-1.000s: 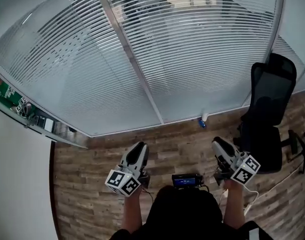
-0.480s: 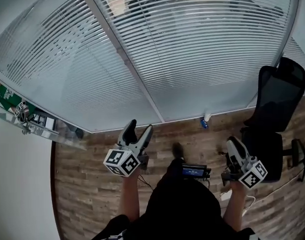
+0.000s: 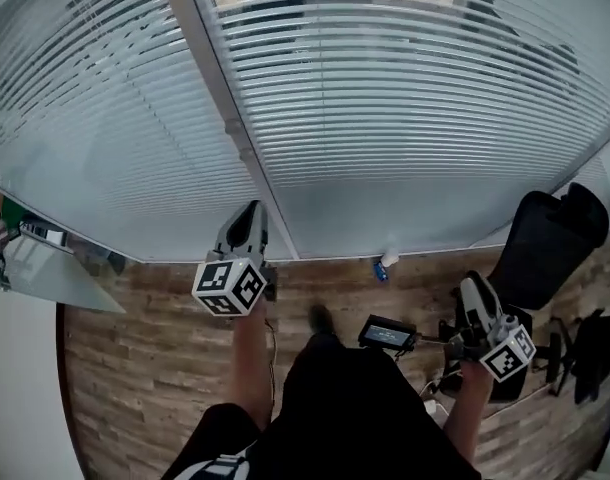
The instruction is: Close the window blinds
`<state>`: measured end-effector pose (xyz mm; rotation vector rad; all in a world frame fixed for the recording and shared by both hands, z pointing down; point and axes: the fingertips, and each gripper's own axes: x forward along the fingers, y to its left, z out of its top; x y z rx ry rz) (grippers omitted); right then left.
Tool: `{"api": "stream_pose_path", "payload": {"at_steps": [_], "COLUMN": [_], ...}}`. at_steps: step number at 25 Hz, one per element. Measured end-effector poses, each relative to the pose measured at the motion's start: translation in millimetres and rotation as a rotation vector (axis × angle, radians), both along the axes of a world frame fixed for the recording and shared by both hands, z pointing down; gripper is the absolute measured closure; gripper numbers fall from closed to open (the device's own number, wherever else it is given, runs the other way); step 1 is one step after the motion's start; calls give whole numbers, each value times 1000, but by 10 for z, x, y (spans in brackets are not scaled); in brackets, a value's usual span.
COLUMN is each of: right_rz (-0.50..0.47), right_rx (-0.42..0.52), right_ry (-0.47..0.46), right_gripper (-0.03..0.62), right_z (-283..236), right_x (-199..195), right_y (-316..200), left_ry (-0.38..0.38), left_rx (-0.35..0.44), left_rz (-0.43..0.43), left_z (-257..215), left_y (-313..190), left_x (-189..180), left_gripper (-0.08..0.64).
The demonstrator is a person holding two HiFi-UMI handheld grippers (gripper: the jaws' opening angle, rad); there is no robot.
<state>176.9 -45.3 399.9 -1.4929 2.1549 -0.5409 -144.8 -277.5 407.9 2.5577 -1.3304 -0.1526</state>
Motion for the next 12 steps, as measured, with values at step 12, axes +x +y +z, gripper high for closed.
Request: {"api": "stream_pose_path", "payload": {"at_steps": [12], "right_rz": [-148], "right_rx": [-86], "right_ry": [-22], "right_gripper": [520], "right_z": [92], "right_x": [-370], "right_y": [-1298], "left_ry": [15], "left_rx": [-161], "left_rz": [-134], "left_z": [358], "left_y": [-1017], "left_x": [-139], "left_gripper": [367]}}
